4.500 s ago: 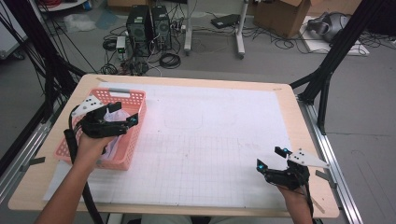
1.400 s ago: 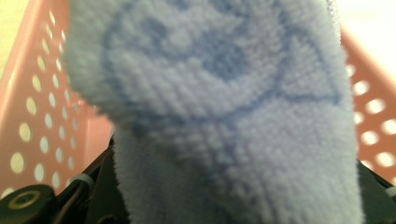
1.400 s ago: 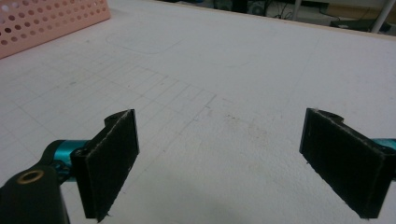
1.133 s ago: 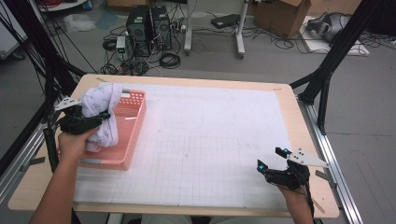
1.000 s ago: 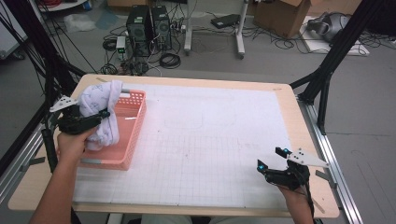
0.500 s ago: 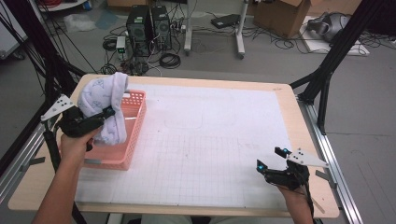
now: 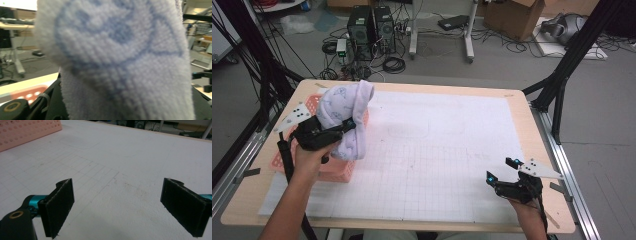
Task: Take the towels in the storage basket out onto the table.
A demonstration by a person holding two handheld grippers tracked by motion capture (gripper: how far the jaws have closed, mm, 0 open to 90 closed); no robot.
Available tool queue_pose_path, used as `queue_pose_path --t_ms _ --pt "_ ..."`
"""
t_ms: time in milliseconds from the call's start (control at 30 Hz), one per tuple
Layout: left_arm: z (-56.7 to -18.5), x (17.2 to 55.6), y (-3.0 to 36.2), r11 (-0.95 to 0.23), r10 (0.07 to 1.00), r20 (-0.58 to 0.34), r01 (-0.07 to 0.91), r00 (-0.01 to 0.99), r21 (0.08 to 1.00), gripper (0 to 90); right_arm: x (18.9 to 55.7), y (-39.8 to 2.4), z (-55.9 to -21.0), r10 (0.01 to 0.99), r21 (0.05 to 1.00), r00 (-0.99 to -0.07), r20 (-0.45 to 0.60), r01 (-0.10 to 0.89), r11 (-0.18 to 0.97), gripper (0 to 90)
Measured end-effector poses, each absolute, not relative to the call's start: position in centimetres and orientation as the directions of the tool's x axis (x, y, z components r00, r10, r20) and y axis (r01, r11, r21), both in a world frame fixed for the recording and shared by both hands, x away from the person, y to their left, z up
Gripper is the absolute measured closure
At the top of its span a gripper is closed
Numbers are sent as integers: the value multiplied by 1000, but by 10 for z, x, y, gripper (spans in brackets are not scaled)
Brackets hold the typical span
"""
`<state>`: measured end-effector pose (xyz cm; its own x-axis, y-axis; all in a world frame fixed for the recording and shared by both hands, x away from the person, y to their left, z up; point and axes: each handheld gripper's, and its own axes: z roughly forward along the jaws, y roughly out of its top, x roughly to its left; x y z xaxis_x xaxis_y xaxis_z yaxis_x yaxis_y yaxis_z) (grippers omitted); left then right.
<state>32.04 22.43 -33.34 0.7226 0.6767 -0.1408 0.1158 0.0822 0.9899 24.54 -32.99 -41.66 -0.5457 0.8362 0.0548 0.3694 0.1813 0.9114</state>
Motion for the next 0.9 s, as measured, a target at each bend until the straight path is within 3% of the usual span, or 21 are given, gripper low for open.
queue_pose_path --t_ms 333,900 --pt "-333 319 181 52 594 -121 112 795 992 493 245 -330 -417 836 911 -546 53 368 183 104" --pt "-355 328 113 -21 531 -116 151 839 988 487 245 -332 -418 837 910 -544 59 374 179 104"
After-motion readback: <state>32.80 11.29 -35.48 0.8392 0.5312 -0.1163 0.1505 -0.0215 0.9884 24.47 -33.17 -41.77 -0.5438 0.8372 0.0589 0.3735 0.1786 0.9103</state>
